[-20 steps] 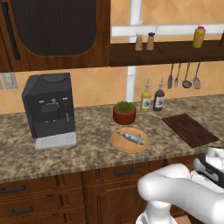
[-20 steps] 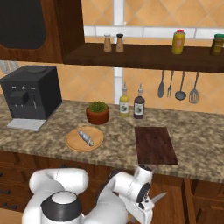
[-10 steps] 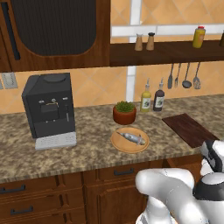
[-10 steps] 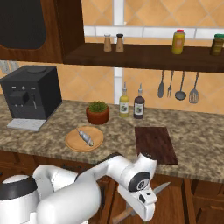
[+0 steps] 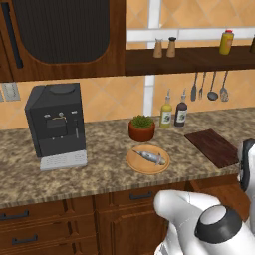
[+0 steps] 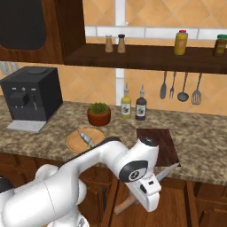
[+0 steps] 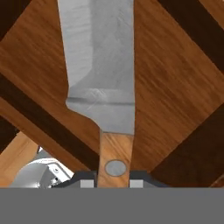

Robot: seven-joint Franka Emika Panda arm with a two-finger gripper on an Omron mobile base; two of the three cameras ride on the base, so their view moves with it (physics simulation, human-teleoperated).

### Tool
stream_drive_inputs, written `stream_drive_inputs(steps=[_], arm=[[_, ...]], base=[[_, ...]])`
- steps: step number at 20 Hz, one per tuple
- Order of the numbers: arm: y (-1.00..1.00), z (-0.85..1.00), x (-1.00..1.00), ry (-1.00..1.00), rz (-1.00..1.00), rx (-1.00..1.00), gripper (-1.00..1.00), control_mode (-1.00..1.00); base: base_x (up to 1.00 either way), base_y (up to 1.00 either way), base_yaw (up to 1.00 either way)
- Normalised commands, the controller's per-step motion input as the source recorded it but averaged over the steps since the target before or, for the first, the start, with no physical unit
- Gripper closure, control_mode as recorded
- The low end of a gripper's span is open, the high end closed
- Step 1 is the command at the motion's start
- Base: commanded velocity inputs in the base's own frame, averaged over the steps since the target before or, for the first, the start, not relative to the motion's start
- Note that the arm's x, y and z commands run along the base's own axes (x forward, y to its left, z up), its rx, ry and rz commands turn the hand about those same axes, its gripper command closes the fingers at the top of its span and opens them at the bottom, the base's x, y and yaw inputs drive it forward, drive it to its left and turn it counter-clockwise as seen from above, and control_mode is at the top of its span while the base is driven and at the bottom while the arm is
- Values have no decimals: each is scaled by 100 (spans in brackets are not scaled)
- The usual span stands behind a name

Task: Pick up the knife from the drawer and place it on the cutting board. Then place the meat from the plate to the cutting board.

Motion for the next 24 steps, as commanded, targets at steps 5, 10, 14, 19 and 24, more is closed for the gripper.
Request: stream_drive_inputs(steps=[5, 10, 14, 19, 24], arm=[[-42, 57, 72, -9, 0, 0, 100, -100], [-29, 42, 92, -8, 0, 0, 100, -100], [-27, 4, 100, 0, 0, 0, 100, -100], [-23, -8, 96, 1, 0, 0, 100, -100], [-1, -38, 97, 0, 0, 0, 100, -100]], base=[[0, 0, 0], [0, 0, 0], [0, 0, 0], [0, 0, 0], [0, 0, 0]])
